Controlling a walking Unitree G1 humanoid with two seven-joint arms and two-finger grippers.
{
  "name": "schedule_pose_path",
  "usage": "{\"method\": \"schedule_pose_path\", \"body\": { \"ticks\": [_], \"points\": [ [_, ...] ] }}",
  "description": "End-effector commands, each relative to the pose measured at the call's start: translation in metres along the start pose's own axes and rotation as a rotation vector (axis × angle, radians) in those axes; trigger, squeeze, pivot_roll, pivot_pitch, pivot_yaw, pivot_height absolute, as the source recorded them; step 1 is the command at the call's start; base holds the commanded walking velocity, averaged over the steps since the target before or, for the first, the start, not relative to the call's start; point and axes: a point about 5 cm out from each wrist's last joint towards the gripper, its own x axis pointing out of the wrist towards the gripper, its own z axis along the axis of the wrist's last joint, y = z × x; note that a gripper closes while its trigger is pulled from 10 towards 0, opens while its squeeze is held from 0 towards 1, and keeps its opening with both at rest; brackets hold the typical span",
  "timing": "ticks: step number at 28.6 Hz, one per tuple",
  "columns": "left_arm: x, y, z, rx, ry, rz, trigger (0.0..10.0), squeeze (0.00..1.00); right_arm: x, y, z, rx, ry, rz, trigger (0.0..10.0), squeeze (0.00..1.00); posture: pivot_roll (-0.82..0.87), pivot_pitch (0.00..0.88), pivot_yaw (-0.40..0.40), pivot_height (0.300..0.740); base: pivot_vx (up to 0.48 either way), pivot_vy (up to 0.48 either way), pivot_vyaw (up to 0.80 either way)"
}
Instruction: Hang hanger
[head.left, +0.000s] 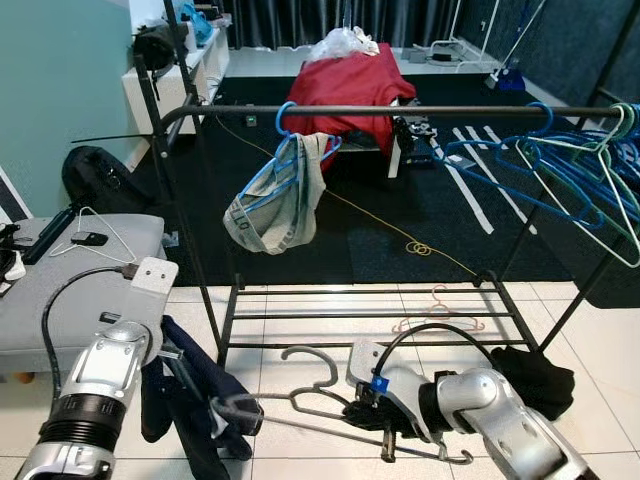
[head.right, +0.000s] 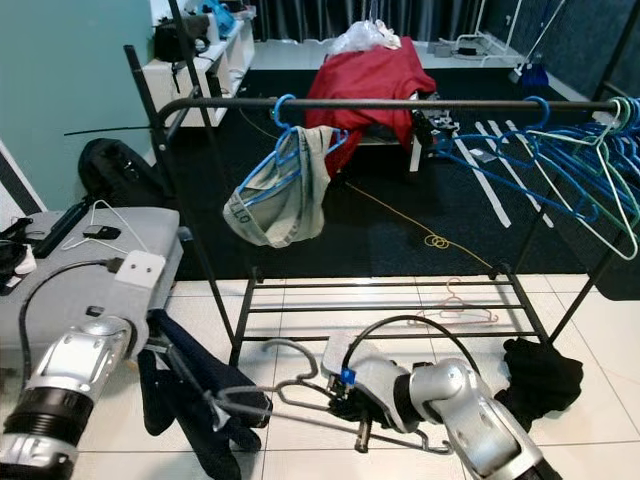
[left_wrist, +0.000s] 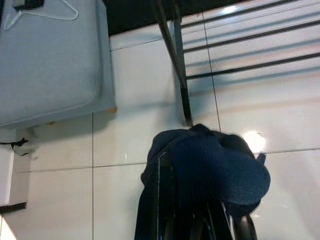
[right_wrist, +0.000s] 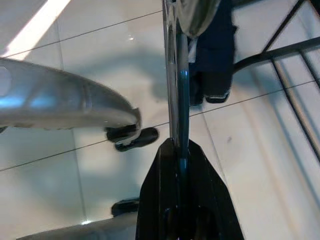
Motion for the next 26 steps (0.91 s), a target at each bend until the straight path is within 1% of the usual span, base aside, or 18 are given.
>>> {"method": "schedule_pose_path", "body": {
  "ticks": [1, 2, 3, 4, 5, 8, 10, 11, 13, 14, 17, 18, 20, 23, 26],
  "points": [
    [-0.002, -0.001, 0.011, -0.035, -0.037, -0.010, 10.0, 0.00, 0.001, -0.002, 0.003, -0.011, -0.017, -0.021, 10.0, 0.00, 0.09, 0.088, 0.059, 0.740, 0.000, 0.000, 0.00],
    [-0.003, -0.005, 0.014, -0.060, -0.042, -0.038, 10.0, 0.00, 0.003, -0.008, 0.003, -0.029, -0.025, -0.073, 10.0, 0.00, 0.09, 0.086, 0.058, 0.740, 0.000, 0.000, 0.00],
    [-0.003, -0.005, 0.014, -0.060, -0.042, -0.038, 10.0, 0.00, 0.003, -0.008, 0.003, -0.029, -0.025, -0.073, 10.0, 0.00, 0.09, 0.086, 0.058, 0.740, 0.000, 0.000, 0.00],
    [-0.005, -0.009, 0.016, -0.074, -0.047, -0.061, 10.0, 0.00, 0.006, -0.013, 0.004, -0.052, -0.028, -0.120, 10.0, 0.00, 0.09, 0.085, 0.058, 0.740, 0.000, 0.000, 0.00],
    [-0.005, -0.009, 0.016, -0.074, -0.047, -0.061, 10.0, 0.00, 0.006, -0.013, 0.004, -0.052, -0.028, -0.120, 10.0, 0.00, 0.09, 0.085, 0.058, 0.740, 0.000, 0.000, 0.00],
    [-0.012, -0.018, 0.024, -0.091, -0.059, -0.107, 10.0, 0.00, 0.015, -0.025, 0.010, -0.116, -0.068, -0.246, 10.0, 0.00, 0.10, 0.081, 0.054, 0.740, 0.000, 0.000, 0.00],
    [-0.012, -0.018, 0.024, -0.091, -0.059, -0.107, 10.0, 0.00, 0.015, -0.025, 0.010, -0.116, -0.068, -0.246, 10.0, 0.00, 0.10, 0.081, 0.054, 0.740, 0.000, 0.000, 0.00],
    [-0.014, -0.020, 0.026, -0.092, -0.060, -0.122, 10.0, 0.00, 0.017, -0.029, 0.012, -0.130, -0.083, -0.283, 10.0, 0.00, 0.10, 0.081, 0.054, 0.740, 0.000, 0.000, 0.00],
    [-0.014, -0.020, 0.026, -0.092, -0.060, -0.122, 10.0, 0.00, 0.017, -0.029, 0.012, -0.130, -0.083, -0.283, 10.0, 0.00, 0.10, 0.081, 0.054, 0.740, 0.000, 0.000, 0.00],
    [-0.017, -0.023, 0.029, -0.092, -0.061, -0.145, 10.0, 0.00, 0.019, -0.032, 0.016, -0.126, -0.114, -0.311, 10.0, 0.00, 0.09, 0.075, 0.054, 0.740, 0.000, 0.000, 0.00],
    [-0.017, -0.023, 0.029, -0.092, -0.061, -0.145, 10.0, 0.00, 0.019, -0.032, 0.016, -0.126, -0.114, -0.311, 10.0, 0.00, 0.09, 0.075, 0.054, 0.740, 0.000, 0.000, 0.00],
    [-0.020, -0.028, 0.032, -0.090, -0.064, -0.169, 10.0, 0.00, 0.020, -0.034, 0.018, -0.121, -0.138, -0.328, 10.0, 0.00, 0.09, 0.070, 0.054, 0.740, 0.000, 0.000, 0.00],
    [-0.024, -0.036, 0.037, -0.087, -0.074, -0.196, 10.0, 0.00, 0.024, -0.031, 0.021, -0.089, -0.183, -0.300, 10.0, 0.00, 0.09, 0.068, 0.051, 0.740, 0.000, 0.000, 0.00],
    [-0.025, -0.038, 0.038, -0.089, -0.078, -0.198, 10.0, 0.00, 0.026, -0.028, 0.021, -0.079, -0.194, -0.283, 10.0, 0.00, 0.09, 0.068, 0.051, 0.740, 0.000, 0.000, 0.00],
    [-0.028, -0.044, 0.041, -0.103, -0.085, -0.210, 10.0, 0.00, 0.029, -0.022, 0.020, -0.043, -0.215, -0.229, 10.0, 0.00, 0.09, 0.072, 0.052, 0.740, 0.000, 0.000, 0.00]
  ]
}}
